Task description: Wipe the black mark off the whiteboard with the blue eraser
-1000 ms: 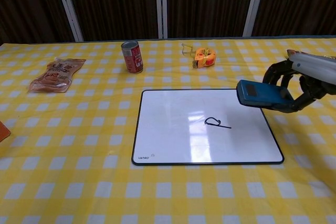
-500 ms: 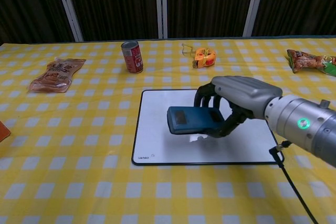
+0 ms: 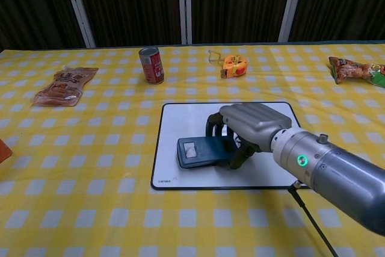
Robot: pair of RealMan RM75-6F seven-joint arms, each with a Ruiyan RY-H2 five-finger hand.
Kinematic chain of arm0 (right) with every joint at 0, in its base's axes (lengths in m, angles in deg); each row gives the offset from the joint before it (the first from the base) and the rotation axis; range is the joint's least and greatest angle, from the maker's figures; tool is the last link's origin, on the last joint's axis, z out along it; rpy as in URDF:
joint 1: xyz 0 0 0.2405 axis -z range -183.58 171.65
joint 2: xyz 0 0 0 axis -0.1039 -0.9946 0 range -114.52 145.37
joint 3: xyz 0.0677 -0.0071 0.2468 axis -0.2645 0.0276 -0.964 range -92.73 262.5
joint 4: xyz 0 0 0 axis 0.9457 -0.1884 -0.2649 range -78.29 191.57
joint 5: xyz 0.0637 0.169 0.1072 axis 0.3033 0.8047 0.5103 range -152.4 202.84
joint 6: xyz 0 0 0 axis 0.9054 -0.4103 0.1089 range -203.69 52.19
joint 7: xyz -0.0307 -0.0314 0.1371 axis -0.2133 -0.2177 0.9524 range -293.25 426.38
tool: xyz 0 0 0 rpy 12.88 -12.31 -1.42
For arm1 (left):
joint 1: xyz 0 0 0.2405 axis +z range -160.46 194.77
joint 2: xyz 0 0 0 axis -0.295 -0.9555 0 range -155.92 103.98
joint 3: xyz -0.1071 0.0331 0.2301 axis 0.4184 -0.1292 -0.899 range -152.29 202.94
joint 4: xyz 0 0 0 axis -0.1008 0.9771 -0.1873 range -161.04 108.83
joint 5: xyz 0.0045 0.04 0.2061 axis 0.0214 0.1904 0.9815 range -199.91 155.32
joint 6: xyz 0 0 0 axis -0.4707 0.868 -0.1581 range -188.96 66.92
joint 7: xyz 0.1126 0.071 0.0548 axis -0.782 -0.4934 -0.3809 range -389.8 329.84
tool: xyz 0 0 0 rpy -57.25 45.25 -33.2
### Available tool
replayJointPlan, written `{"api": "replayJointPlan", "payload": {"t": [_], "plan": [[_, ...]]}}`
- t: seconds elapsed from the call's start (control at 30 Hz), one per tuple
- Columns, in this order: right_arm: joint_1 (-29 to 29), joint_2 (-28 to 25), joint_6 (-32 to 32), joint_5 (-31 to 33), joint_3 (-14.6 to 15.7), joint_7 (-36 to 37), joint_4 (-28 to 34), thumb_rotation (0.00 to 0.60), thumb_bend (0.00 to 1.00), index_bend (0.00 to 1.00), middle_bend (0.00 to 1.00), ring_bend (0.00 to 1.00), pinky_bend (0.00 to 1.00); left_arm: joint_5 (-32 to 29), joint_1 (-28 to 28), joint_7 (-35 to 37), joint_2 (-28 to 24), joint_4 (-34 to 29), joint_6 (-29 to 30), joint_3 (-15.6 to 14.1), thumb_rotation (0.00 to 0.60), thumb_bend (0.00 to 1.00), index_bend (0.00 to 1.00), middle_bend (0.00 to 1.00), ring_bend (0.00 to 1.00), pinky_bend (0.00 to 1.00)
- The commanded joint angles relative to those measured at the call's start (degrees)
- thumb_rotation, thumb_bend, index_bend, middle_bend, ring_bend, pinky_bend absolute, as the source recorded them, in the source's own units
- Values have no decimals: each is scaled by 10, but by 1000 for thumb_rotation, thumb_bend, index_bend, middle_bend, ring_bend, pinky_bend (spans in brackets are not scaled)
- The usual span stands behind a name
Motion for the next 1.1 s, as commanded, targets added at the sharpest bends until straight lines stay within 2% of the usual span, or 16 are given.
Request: {"api": "replayJointPlan", "payload": {"t": [0.03, 0.67, 0.97, 1.1], "plan": [[4, 0, -6, 0, -2, 6, -5, 600, 318, 844, 696, 695, 724, 2, 0, -2, 0, 0, 0, -1, 600, 177, 0, 0, 0, 0], [26, -34, -40, 11, -12, -7, -20, 600, 318, 848, 696, 696, 724, 3, -1, -7, 2, -3, 1, -3, 600, 177, 0, 0, 0, 0], [33, -46, -66, 23, -26, -28, -30, 600, 318, 848, 696, 695, 724, 4, 0, -5, 1, -5, 3, -2, 600, 177, 0, 0, 0, 0], [36, -36, -87, 24, -36, -29, -38, 600, 317, 848, 696, 695, 724, 8, 0, -1, 0, -5, 5, -3, 600, 176, 0, 0, 0, 0]]}}
